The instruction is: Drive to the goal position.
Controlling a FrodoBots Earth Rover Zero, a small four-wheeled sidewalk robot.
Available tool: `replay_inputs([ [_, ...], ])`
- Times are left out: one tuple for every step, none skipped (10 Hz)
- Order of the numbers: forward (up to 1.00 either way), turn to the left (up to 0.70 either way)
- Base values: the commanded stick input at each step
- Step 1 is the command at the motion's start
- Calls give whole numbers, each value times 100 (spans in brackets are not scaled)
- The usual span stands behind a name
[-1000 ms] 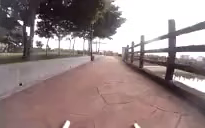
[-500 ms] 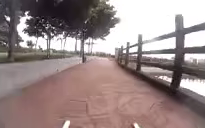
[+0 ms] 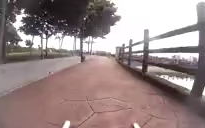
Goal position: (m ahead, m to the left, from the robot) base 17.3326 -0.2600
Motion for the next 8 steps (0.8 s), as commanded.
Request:
replay_inputs([
  [100,0],
  [100,0],
  [100,0],
  [100,0],
  [100,0],
  [100,0],
  [100,0],
  [100,0],
])
